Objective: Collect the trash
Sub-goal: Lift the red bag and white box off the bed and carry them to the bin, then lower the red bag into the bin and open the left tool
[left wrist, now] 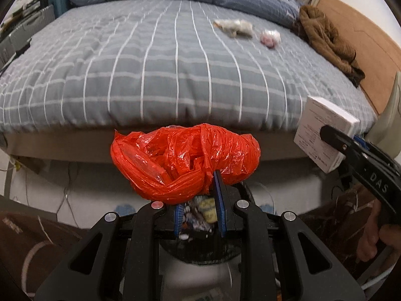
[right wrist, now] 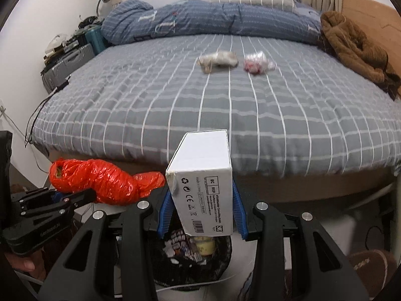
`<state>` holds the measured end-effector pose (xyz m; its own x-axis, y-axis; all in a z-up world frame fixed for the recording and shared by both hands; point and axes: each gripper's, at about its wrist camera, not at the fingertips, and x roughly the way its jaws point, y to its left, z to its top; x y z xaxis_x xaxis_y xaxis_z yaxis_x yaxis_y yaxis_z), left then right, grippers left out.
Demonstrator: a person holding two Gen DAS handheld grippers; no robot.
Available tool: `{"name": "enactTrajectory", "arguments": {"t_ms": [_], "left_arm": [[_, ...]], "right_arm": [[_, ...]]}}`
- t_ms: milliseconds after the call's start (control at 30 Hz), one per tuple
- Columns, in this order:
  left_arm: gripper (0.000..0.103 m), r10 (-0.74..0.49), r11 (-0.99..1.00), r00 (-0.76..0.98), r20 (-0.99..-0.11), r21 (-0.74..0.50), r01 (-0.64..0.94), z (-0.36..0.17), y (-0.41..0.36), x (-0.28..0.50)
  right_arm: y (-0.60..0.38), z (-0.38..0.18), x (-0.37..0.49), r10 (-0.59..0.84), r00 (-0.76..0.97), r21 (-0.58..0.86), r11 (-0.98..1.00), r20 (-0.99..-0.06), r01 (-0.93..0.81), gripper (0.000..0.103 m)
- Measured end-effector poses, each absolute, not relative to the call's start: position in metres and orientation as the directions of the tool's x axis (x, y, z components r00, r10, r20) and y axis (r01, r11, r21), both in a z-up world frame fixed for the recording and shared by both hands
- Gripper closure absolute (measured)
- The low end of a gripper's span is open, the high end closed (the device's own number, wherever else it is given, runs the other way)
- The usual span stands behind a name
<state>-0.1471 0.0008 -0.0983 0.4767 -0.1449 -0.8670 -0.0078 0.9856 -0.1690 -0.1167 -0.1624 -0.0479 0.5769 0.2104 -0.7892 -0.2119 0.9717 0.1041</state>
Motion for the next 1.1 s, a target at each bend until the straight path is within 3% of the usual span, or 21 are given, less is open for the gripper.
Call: {"name": "enactTrajectory", "arguments": {"t_ms": [367,867,1033,1100], "left_arm": [[0.083,-0.100,0.995,0.370,-0.924,-0.099,0.020,-0.158,-0.008,-0.131],[0.083,-0.156,0.988,0.267,-0.951,-0.153,0.034,-0.215,-0.026,-0.088],[0.077,-0.148,0.989,0.271,-0.951,-0.146,0.027,-0.221,-0.024,-0.082],[0.068,-0.129,0.992,0.277,-0.952,-0.126,0.028,-0.223,-0.022,-0.083]], "right_arm": [[-0.162,-0.096,-0.104,0.183,0.492,0.090,0.974,-0.851,-0.206,0.064],[-0.187,-0.140,-0.083,0.162,0.409,0.107,0.982,-0.898,-0.154,0.064],[-0.187,-0.144,-0.083,0.180,0.392,0.130,0.980,-0.902,-0.152,0.064],[-0.184,-0.144,-0.083,0.186,0.389,0.132,0.978,-0.902,-0.161,0.064]]}}
